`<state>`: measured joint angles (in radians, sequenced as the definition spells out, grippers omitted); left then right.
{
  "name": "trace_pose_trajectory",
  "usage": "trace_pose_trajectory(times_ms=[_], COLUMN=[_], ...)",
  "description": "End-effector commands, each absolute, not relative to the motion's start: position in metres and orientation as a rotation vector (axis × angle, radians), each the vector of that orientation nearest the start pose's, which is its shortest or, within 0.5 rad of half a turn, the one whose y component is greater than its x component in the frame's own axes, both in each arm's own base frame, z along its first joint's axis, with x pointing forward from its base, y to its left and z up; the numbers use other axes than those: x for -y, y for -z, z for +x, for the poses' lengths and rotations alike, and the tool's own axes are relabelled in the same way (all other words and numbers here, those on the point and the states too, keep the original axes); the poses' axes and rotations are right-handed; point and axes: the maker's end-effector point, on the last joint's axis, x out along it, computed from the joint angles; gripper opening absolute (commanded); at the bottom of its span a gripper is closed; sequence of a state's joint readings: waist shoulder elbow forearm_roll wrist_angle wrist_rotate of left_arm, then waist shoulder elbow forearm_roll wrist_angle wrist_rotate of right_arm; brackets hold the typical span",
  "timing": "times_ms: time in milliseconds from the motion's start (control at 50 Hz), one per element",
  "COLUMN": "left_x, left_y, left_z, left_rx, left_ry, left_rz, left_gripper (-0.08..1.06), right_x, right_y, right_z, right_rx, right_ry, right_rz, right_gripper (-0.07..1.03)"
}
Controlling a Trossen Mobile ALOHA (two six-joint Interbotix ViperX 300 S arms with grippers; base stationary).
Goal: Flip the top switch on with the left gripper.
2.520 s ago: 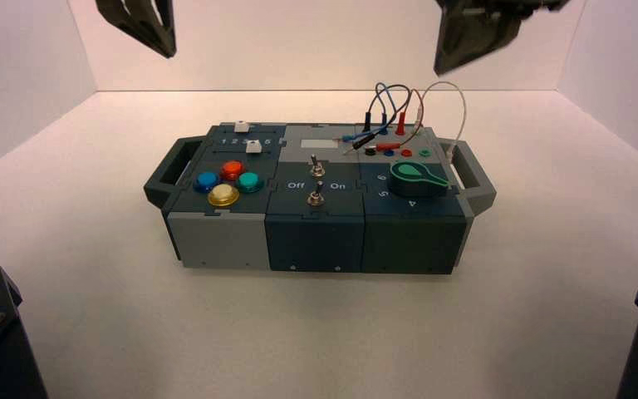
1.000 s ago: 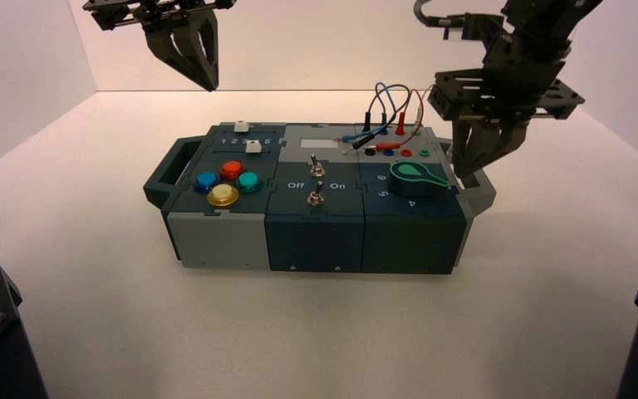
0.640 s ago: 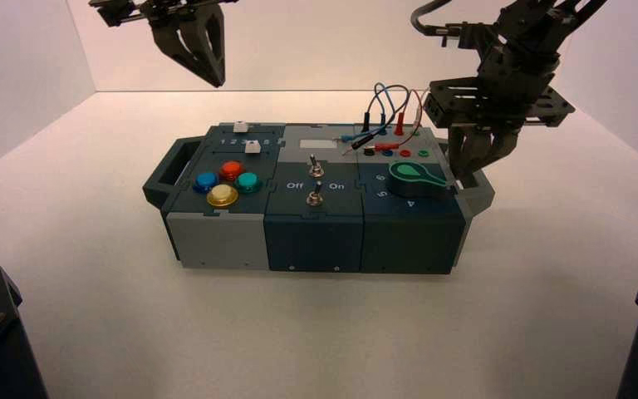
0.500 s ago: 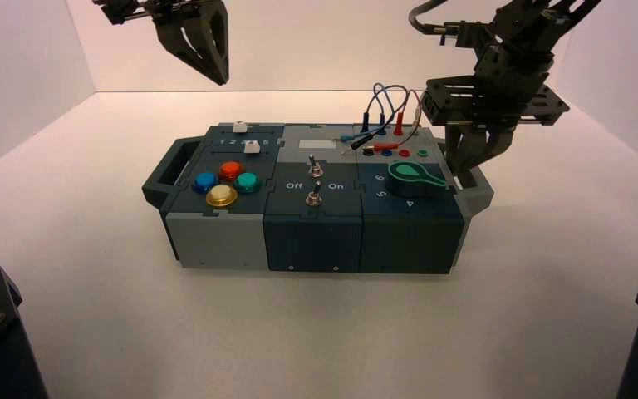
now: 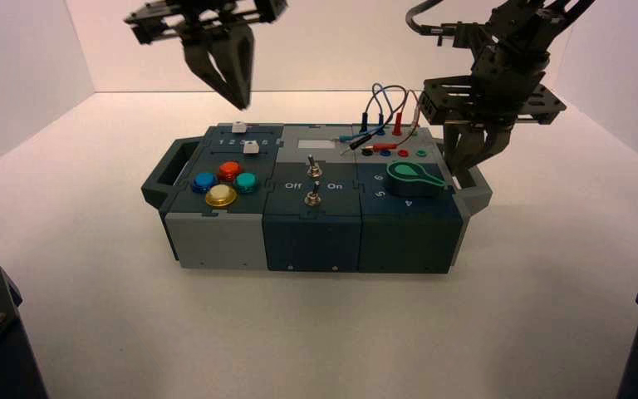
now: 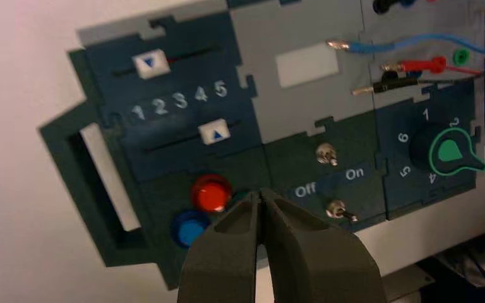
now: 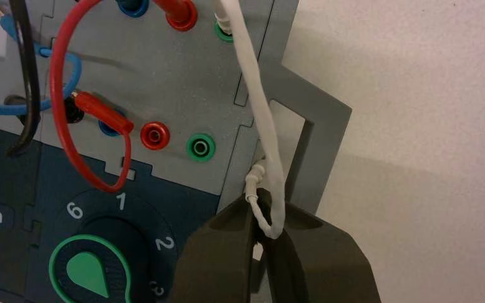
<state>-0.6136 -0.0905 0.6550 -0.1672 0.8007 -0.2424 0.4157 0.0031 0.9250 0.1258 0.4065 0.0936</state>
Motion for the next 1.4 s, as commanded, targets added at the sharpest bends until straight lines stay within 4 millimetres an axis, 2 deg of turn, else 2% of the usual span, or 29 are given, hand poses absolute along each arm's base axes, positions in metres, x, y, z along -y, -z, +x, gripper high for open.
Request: trace_pose_trajectory(times_ms=[20,380,600,740,920,1180,1400], left_x=[0.215,0.228,0.244,0.257,0.256,0.249,0.252], left_y=[-0.107,-0.092,-0.091,-0.082,-0.07,-0.065,-0.059], left_z=[0.256,0.263,0.268,0.266,0.264,0.259,0.253], left_rx=[-1.409,-1.455,-1.464,-1.498,-1.538,-1.562,-1.581], left_ry=[0.369,0.348,0.36,0.369,0.355,0.343,0.349], left_rz=[0.03,0.035,0.046,0.08,0.107,0.137,0.161], left_gripper=[-0.03,-0.03,-0.03,-0.03,-0.03,-0.03,-0.03], right_x=[-0.123,-0.123,-0.123,-0.123,-0.123,-0.123,-0.123], right_y=[-0.001,0.001,0.002,0.004,0.004,0.004,0.004], right_z=[0.25,0.249,0.25,0.249,0.249,0.249,0.249], right_rx=[-1.393,-1.403,-1.414,-1.423,-1.423,-1.423,-1.424], right_ry=[-0.259,-0.258,-0.257,-0.256,-0.256,-0.256,-0.255], right_rz=[-0.095,-0.098,-0.101,-0.103,-0.103,-0.103,-0.103], right_gripper=[-0.02,-0.02,-0.02,-0.02,-0.02,-0.02,-0.02])
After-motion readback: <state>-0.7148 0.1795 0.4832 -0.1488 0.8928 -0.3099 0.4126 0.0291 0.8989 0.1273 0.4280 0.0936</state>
